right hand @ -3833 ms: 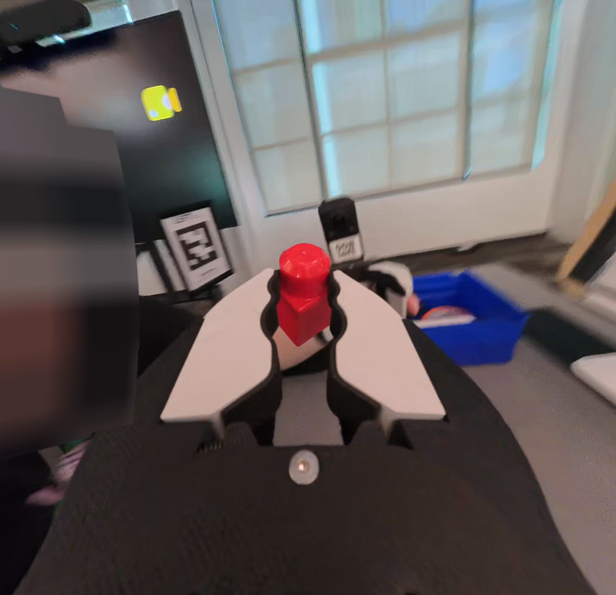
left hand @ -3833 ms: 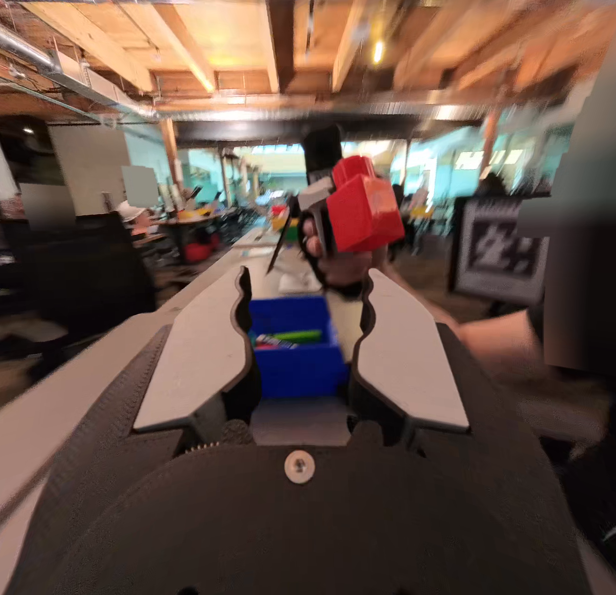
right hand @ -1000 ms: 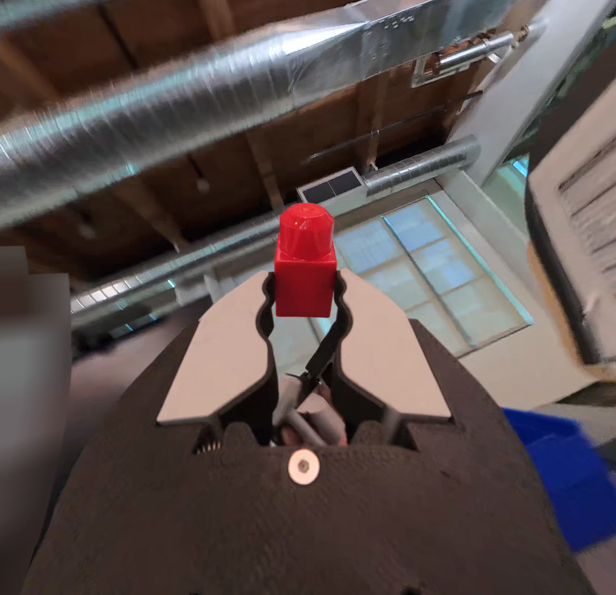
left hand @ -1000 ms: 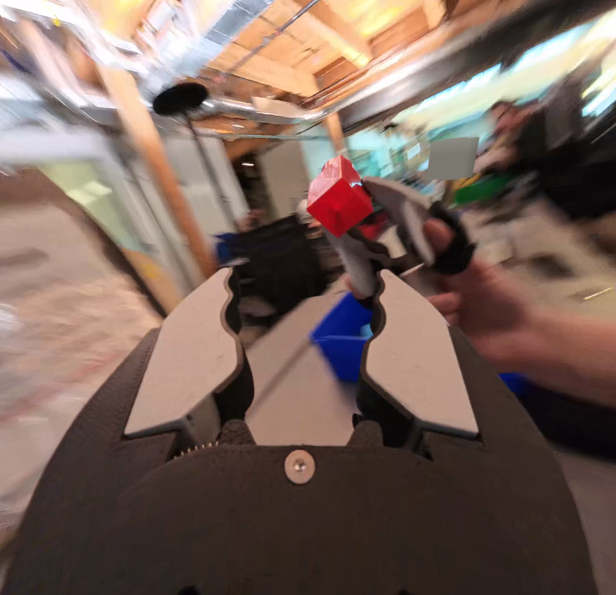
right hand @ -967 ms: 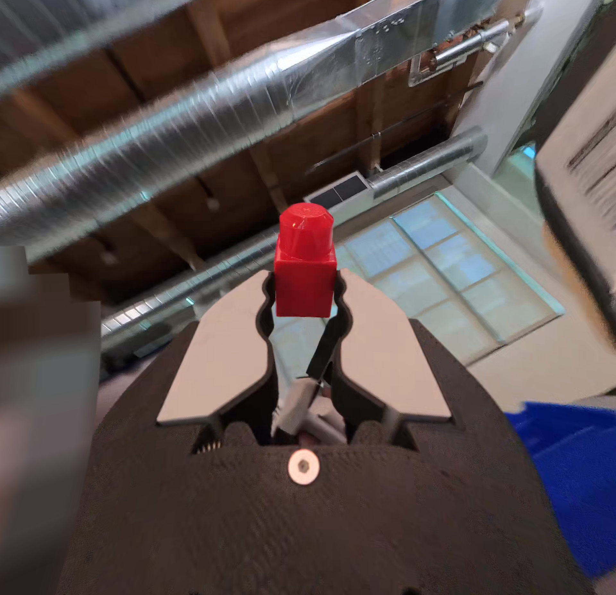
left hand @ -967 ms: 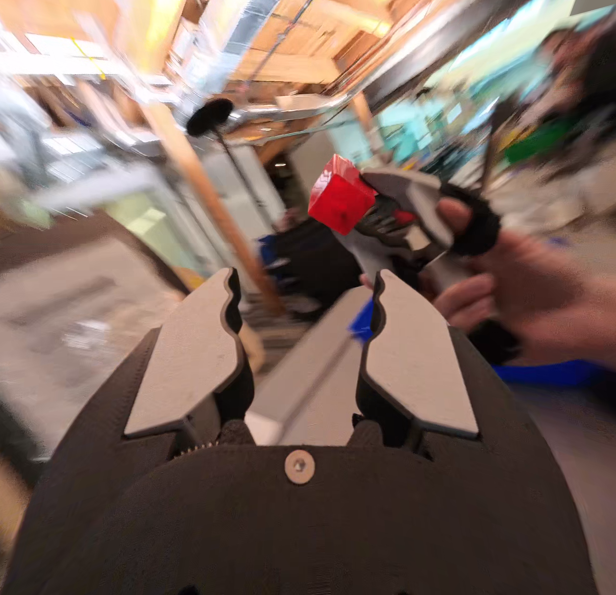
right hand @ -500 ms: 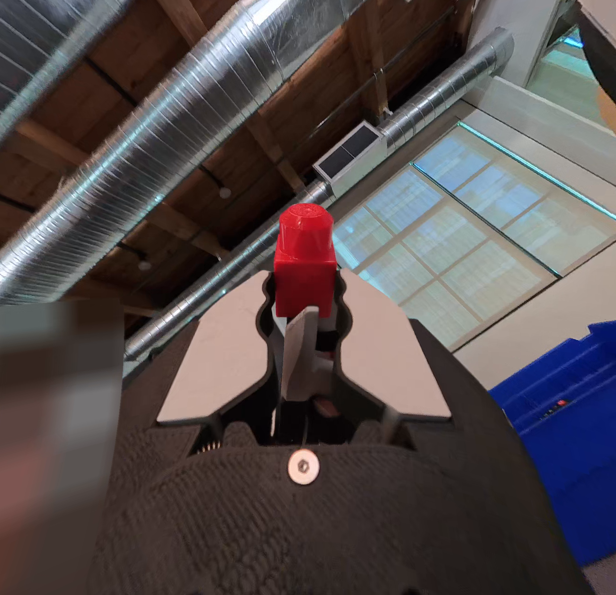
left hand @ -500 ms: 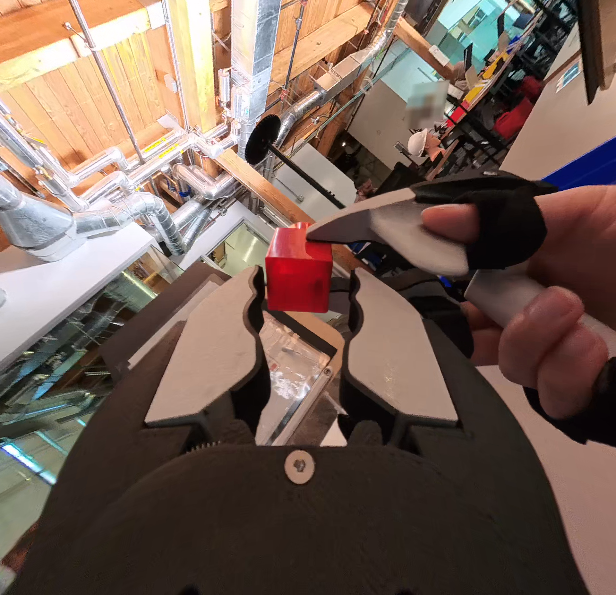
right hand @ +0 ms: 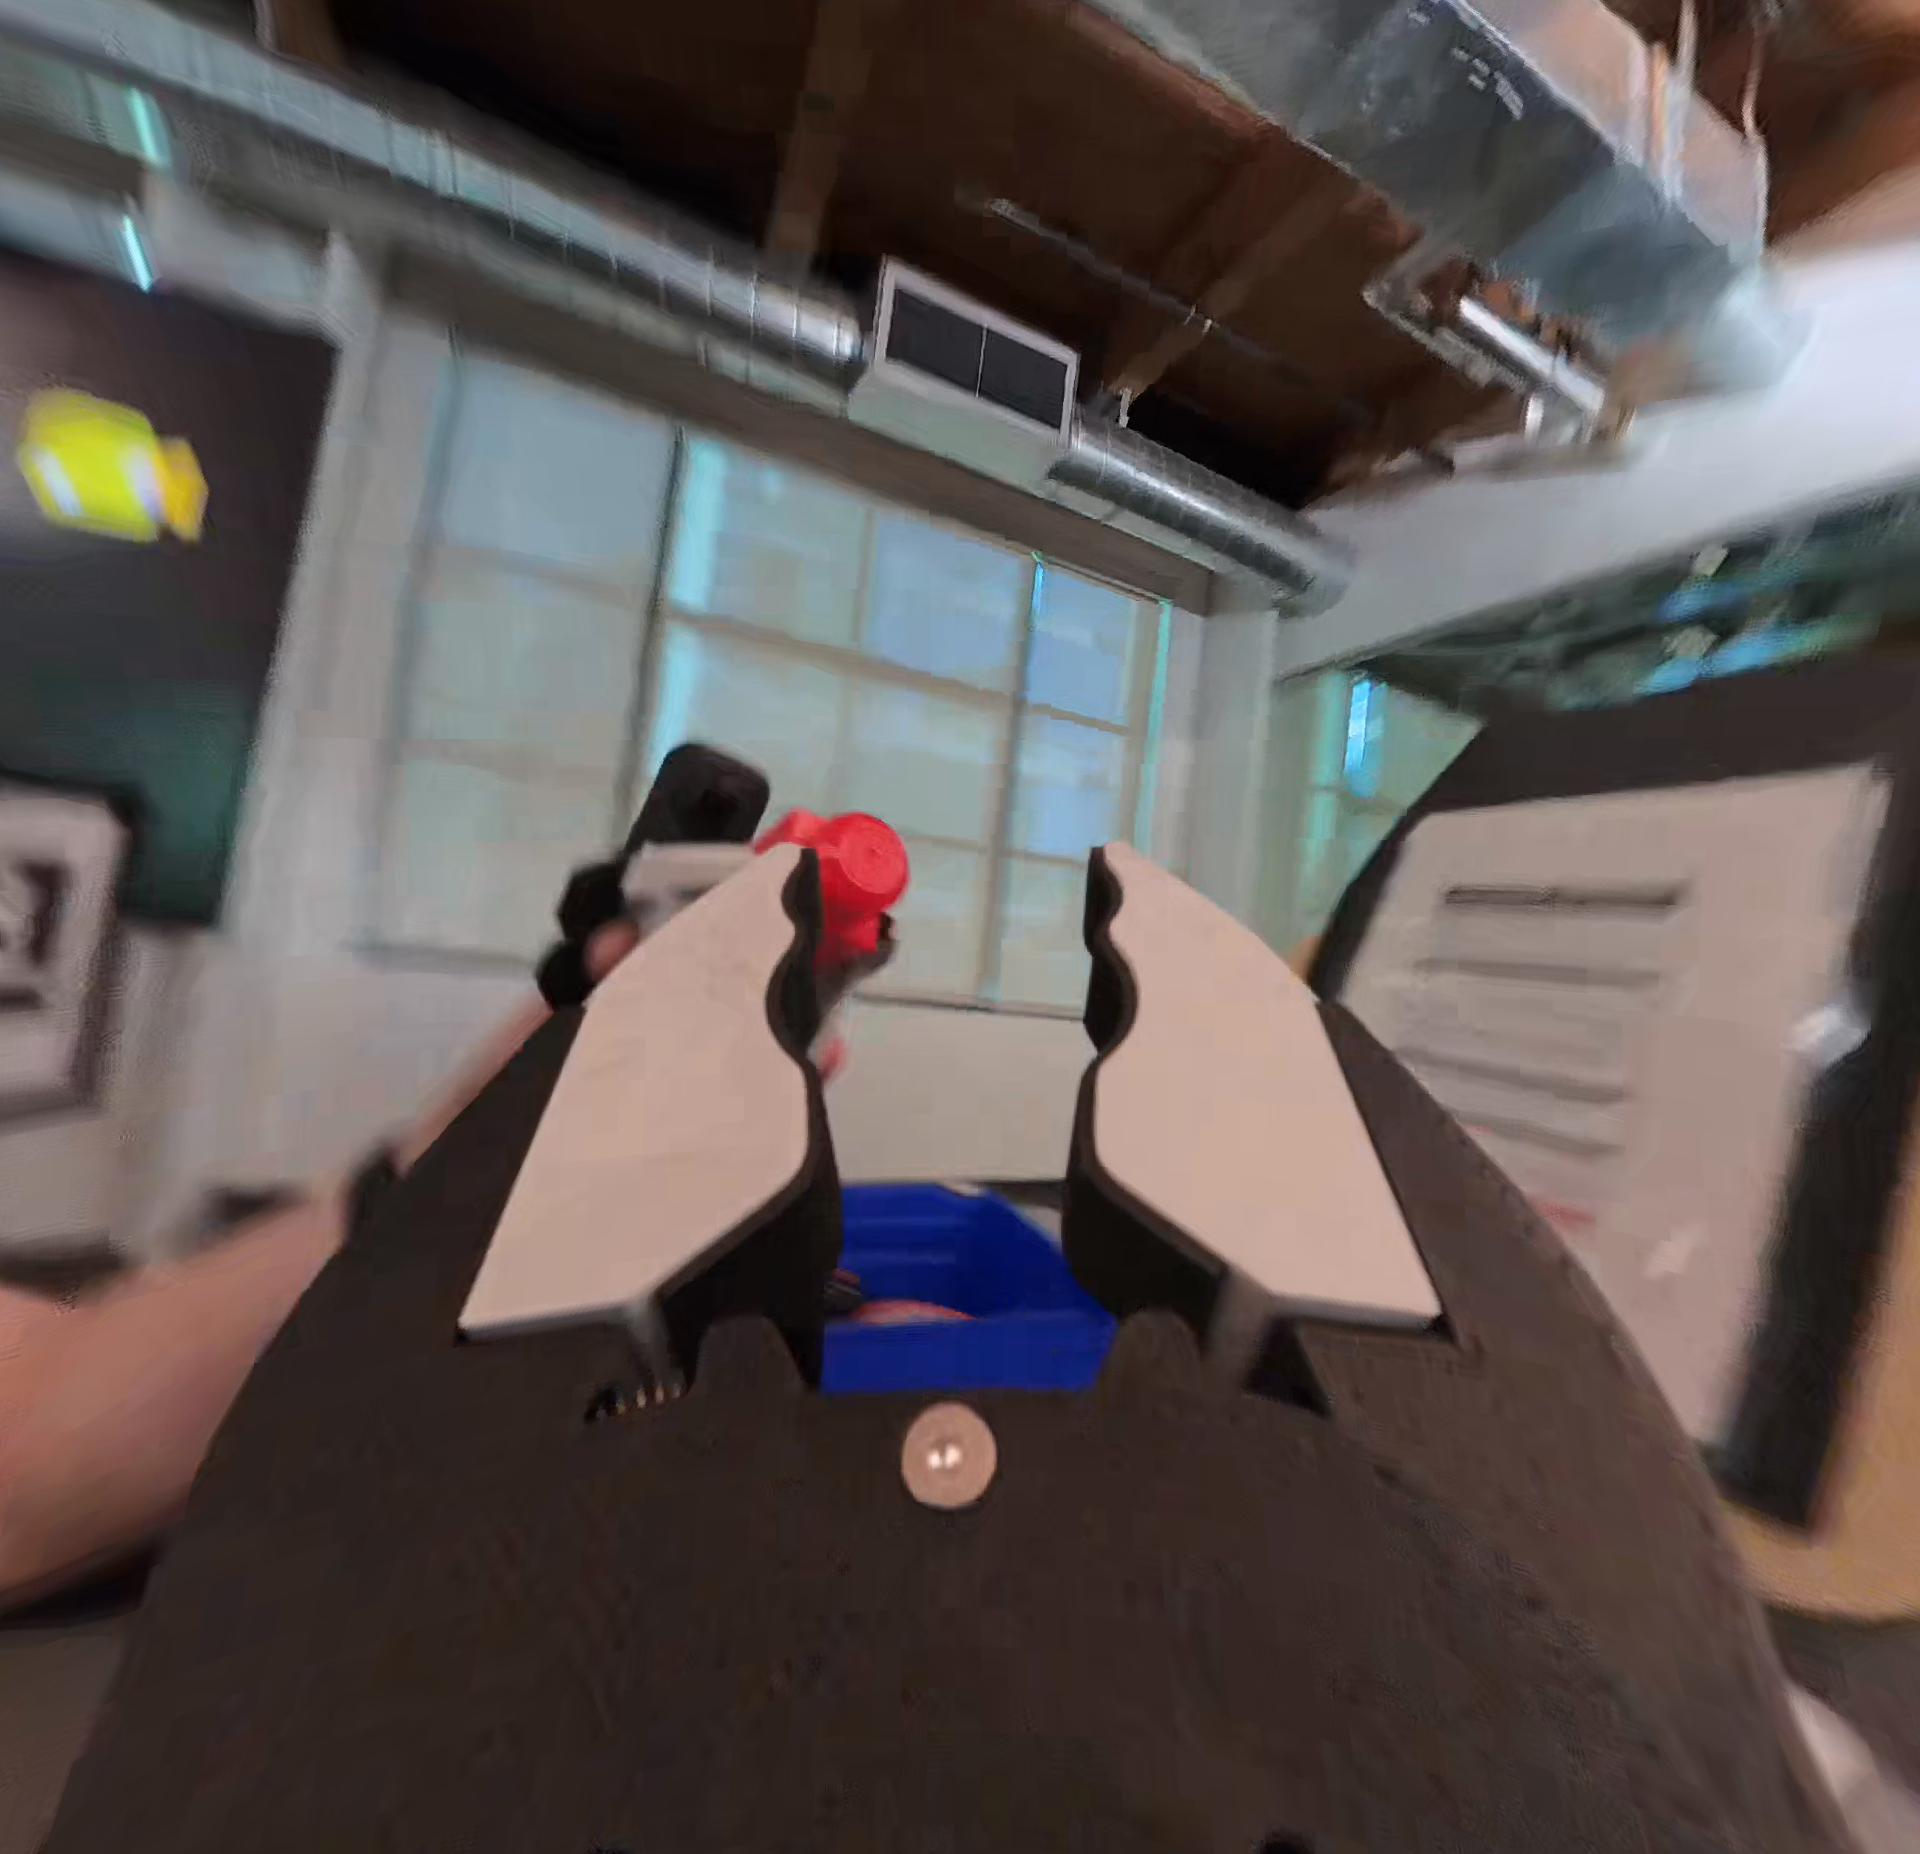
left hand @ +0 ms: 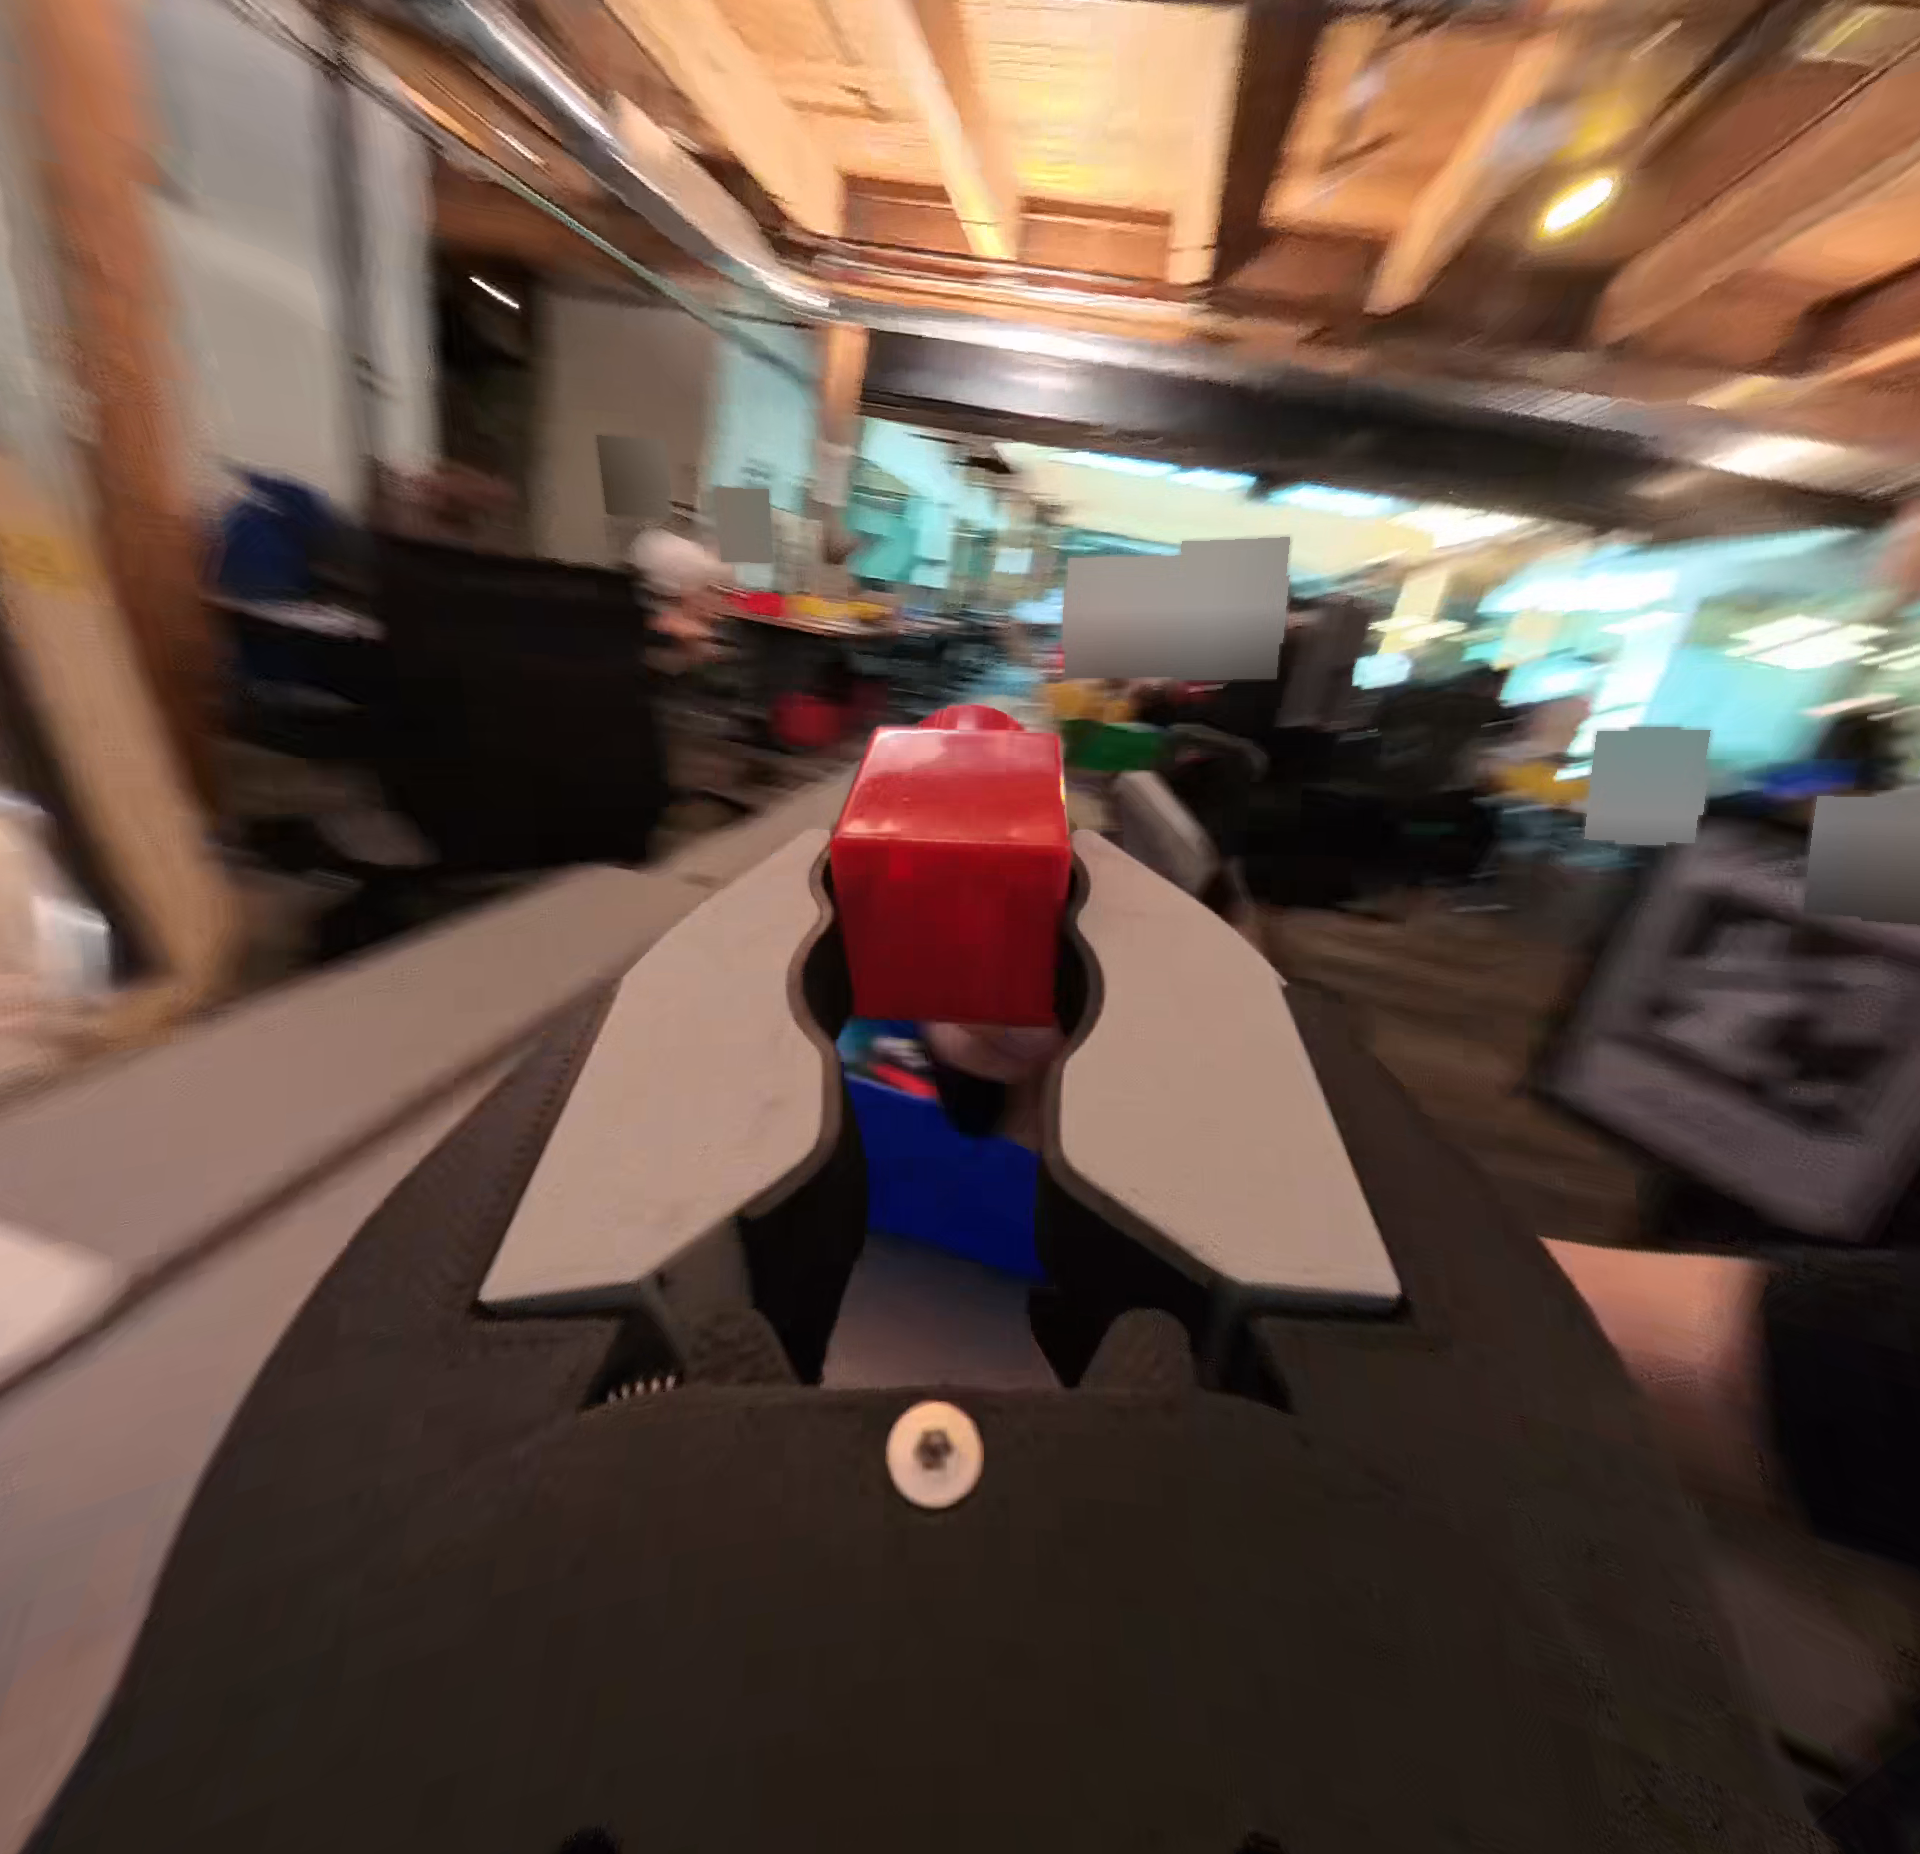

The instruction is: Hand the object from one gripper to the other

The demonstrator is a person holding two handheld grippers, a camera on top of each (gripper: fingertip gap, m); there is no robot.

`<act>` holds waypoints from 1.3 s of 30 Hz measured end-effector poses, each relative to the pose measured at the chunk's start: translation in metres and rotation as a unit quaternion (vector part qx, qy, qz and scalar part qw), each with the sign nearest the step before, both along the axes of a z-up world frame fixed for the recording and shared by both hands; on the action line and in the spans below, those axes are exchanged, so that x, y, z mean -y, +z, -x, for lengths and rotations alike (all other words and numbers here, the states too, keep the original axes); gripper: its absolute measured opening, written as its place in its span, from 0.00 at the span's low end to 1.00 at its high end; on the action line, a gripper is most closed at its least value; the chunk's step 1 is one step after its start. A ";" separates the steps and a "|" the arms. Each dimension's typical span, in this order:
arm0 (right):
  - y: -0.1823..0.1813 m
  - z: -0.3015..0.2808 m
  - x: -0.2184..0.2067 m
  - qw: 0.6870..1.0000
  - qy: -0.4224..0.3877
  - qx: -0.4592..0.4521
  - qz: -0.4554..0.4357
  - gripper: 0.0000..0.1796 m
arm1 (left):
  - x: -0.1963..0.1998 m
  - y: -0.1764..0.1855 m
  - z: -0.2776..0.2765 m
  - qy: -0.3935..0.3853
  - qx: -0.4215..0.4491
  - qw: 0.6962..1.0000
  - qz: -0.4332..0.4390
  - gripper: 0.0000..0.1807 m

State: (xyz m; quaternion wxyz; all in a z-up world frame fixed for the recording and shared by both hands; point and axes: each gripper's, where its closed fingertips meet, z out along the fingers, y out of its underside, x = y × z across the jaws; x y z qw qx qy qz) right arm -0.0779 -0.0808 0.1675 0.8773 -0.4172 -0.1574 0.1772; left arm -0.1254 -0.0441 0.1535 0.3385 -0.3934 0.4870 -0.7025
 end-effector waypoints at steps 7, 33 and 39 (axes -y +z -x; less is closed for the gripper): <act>-0.028 0.044 -0.004 0.893 -0.208 0.399 0.006 0.31 | 0.004 -0.031 -0.001 -0.079 -0.113 0.990 0.000 0.20; -0.034 0.002 -0.043 0.915 0.185 -0.217 0.285 0.19 | -0.019 -0.011 -0.011 0.288 0.060 0.857 -0.423 0.45; -0.051 0.037 -0.034 0.815 0.391 -0.221 0.366 0.19 | -0.005 -0.037 -0.021 0.244 0.024 0.845 -0.475 0.51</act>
